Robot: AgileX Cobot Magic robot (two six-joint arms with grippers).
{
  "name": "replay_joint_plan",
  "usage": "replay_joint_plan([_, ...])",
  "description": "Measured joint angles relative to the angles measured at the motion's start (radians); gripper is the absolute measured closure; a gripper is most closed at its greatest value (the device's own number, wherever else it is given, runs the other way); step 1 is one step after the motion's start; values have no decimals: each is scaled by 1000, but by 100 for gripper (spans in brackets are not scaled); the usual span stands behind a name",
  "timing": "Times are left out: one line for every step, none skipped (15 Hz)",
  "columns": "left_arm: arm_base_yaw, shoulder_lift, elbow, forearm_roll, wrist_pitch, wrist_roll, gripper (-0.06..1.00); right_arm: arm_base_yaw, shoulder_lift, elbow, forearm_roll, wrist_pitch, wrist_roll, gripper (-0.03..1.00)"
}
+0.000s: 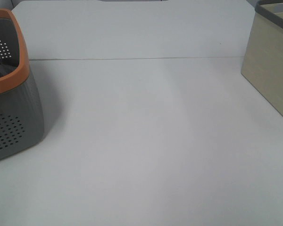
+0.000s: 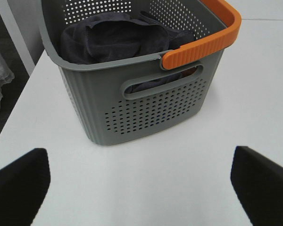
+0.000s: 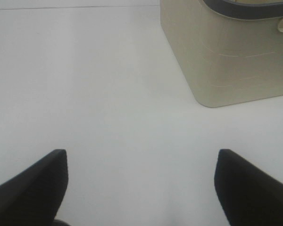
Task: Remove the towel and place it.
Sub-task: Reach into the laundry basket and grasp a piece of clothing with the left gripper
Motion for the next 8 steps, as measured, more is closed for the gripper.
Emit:
replay_joint_plan([0, 0, 0, -11, 0, 0, -4, 0, 0, 0, 0, 0, 0, 21])
replay_joint_plan([0, 0, 0, -15, 0, 0, -4, 0, 0, 0, 0, 0, 0, 21])
replay_joint_plan([0, 0, 0, -15, 0, 0, -4, 0, 0, 0, 0, 0, 0, 21])
replay_joint_plan([0, 0, 0, -15, 0, 0, -4, 0, 0, 0, 0, 0, 0, 21])
replay_joint_plan([0, 0, 0, -15, 0, 0, -4, 0, 0, 0, 0, 0, 0, 21])
replay_joint_plan([0, 0, 0, -15, 0, 0, -4, 0, 0, 0, 0, 0, 0, 21])
replay_joint_plan([0, 0, 0, -15, 0, 0, -4, 0, 0, 0, 0, 0, 0, 21])
replay_joint_plan([0, 0, 0, -15, 0, 0, -4, 0, 0, 0, 0, 0, 0, 21])
